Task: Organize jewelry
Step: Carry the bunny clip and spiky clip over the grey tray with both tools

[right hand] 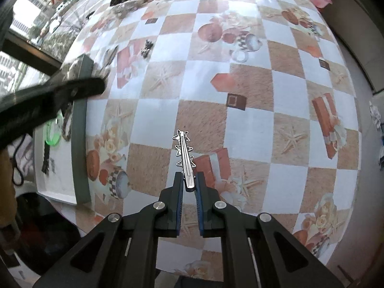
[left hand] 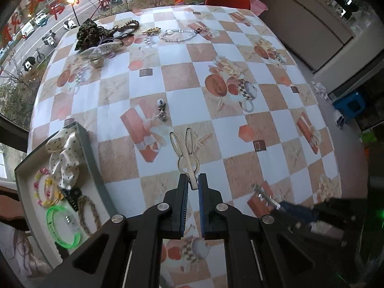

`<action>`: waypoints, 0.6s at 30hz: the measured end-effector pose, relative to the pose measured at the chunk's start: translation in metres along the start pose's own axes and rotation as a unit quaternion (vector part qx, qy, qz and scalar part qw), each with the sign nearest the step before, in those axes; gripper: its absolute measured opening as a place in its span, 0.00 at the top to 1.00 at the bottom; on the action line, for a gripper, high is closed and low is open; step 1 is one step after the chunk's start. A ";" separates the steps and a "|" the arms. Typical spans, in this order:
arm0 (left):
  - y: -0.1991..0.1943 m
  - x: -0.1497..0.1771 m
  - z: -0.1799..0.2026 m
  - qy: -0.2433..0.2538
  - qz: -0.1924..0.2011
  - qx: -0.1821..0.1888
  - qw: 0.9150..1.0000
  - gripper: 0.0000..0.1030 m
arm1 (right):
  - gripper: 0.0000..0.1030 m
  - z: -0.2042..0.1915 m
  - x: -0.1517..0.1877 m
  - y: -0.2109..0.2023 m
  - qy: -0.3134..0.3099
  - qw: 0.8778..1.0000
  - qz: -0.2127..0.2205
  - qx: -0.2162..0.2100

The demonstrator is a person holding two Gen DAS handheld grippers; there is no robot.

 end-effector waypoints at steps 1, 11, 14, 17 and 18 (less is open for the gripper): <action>-0.003 0.001 -0.001 0.000 0.001 0.000 1.000 0.88 | 0.90 0.000 -0.001 0.000 0.003 1.000 0.002 0.001; -0.029 0.014 -0.018 -0.005 0.012 0.000 1.000 0.88 | 0.90 -0.004 -0.014 -0.016 0.011 1.000 0.018 0.008; -0.035 0.017 -0.024 -0.010 0.017 -0.001 1.000 0.88 | 0.90 -0.007 -0.018 -0.020 0.009 1.000 0.022 0.011; -0.041 0.020 -0.030 -0.015 0.020 -0.001 1.000 0.88 | 0.90 -0.012 -0.022 -0.023 0.002 1.000 0.026 0.013; -0.043 0.022 -0.033 -0.018 0.021 -0.002 1.000 0.88 | 0.90 -0.014 -0.023 -0.024 0.000 1.000 0.027 0.013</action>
Point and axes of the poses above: each gripper's, at about its wrist camera, not at the fingertips, and y roughly the way its jaws point, z to its right, x to its underside, the point moved 6 cm from there along y, roughly the way its jaws point, and after that the axes turned 15 degrees about z, right-handed, at the moved point
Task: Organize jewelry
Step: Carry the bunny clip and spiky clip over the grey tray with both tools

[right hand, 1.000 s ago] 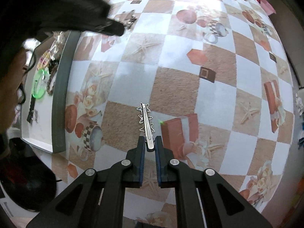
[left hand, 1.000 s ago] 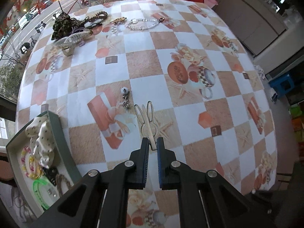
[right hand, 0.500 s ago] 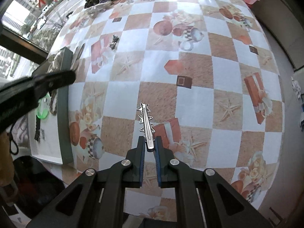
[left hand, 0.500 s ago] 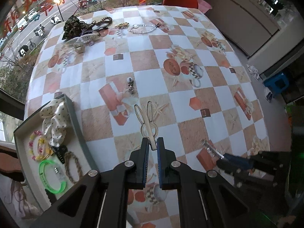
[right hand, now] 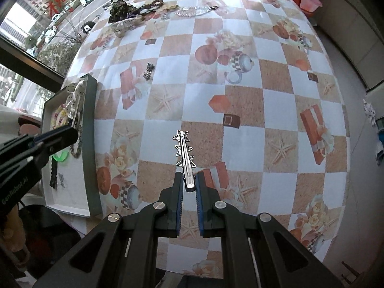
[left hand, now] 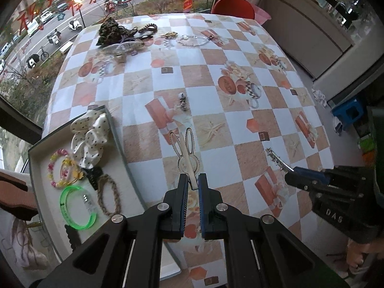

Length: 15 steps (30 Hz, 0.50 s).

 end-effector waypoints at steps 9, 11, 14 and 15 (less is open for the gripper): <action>-0.017 0.014 -0.027 -0.022 0.009 -0.010 1.000 0.88 | 0.90 -0.025 -0.011 -0.004 -0.028 1.000 0.008 -0.003; -0.021 0.017 -0.035 -0.030 0.012 -0.014 0.999 0.88 | 0.90 -0.033 -0.013 -0.004 -0.035 0.999 0.010 -0.006; -0.027 0.022 -0.048 -0.044 0.015 -0.024 0.999 0.88 | 0.90 -0.047 -0.018 -0.003 -0.045 0.999 0.010 -0.016; -0.030 0.024 -0.054 -0.049 0.016 -0.028 0.998 0.88 | 0.90 -0.051 -0.019 -0.003 -0.048 0.999 0.011 -0.020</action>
Point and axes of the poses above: each gripper's, at about its wrist camera, not at the fingertips, and y roughly the way its jaws point, z to its right, x to its underside, the point moved 6 cm from there along y, roughly the way its jaws point, and after that the axes turned 15 degrees about z, right-handed, at the moved point
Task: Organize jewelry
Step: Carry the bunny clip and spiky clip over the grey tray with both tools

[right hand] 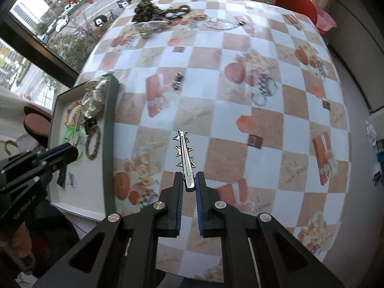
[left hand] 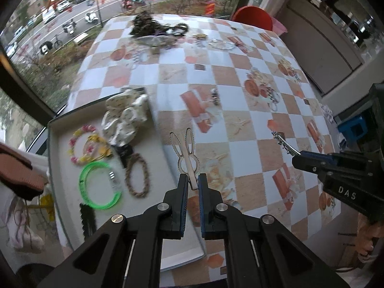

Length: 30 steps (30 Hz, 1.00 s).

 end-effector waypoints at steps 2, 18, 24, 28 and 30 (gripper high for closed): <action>-0.004 0.003 -0.011 -0.011 0.002 -0.008 1.000 0.88 | 0.90 -0.010 -0.004 0.001 -0.008 1.000 0.001 -0.008; -0.023 0.051 -0.090 -0.105 -0.009 -0.071 0.992 0.88 | 0.90 -0.102 -0.018 0.027 -0.078 0.993 -0.025 -0.091; -0.018 0.076 -0.097 -0.122 -0.031 -0.073 0.989 0.88 | 0.90 -0.134 -0.009 0.043 -0.105 0.986 -0.050 -0.117; -0.008 0.089 -0.094 -0.126 -0.048 -0.072 0.988 0.88 | 0.90 -0.151 0.001 0.054 -0.115 0.982 -0.071 -0.132; -0.003 0.094 -0.093 -0.128 -0.053 -0.072 0.988 0.88 | 0.90 -0.157 0.005 0.061 -0.119 0.980 -0.081 -0.137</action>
Point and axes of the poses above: each gripper's, at about its wrist camera, not at the fingertips, and y roughly the way its jaws point, z to its right, x to its underside, the point moved 6 cm from there along y, roughly the way its jaws point, and after that the axes turned 15 degrees about z, right-handed, at the moved point
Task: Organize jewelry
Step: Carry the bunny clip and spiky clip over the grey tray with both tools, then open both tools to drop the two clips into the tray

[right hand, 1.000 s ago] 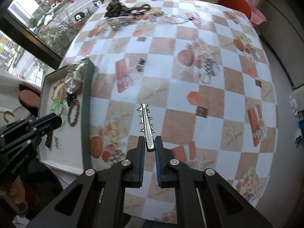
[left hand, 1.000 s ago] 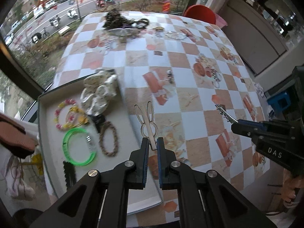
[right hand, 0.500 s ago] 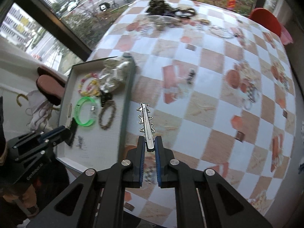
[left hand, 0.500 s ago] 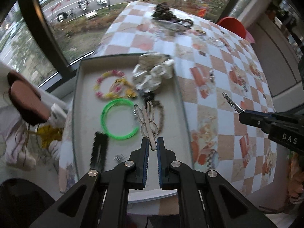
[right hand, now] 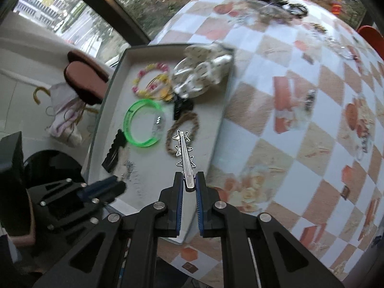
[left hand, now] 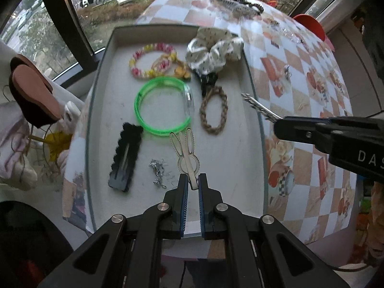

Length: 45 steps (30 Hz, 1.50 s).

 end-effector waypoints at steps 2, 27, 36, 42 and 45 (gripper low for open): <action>0.006 0.003 0.002 0.001 -0.005 -0.001 1.000 0.88 | 0.90 -0.002 0.000 0.008 0.000 1.000 -0.008 -0.004; 0.036 0.023 0.004 0.016 -0.032 -0.021 0.999 0.88 | 0.89 -0.009 -0.003 0.070 0.007 0.998 -0.060 -0.001; 0.042 0.029 0.000 0.019 -0.037 -0.026 0.999 0.88 | 0.89 -0.004 -0.001 0.082 0.018 0.997 -0.076 -0.002; 0.043 0.028 -0.001 0.021 -0.039 -0.035 0.998 0.88 | 0.89 -0.004 0.001 0.088 0.023 0.996 -0.088 -0.005; 0.042 0.025 -0.001 0.016 -0.039 -0.036 0.998 0.88 | 0.88 -0.003 -0.001 0.087 0.026 0.996 -0.090 -0.008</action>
Point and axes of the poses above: each gripper's, at about its wrist camera, not at the fingertips, and y roughly the way its jaws point, z to its right, x to its underside, the point moved 6 cm from there along y, roughly the way its jaws point, and after that the axes turned 15 degrees about z, right-handed, at the moved point
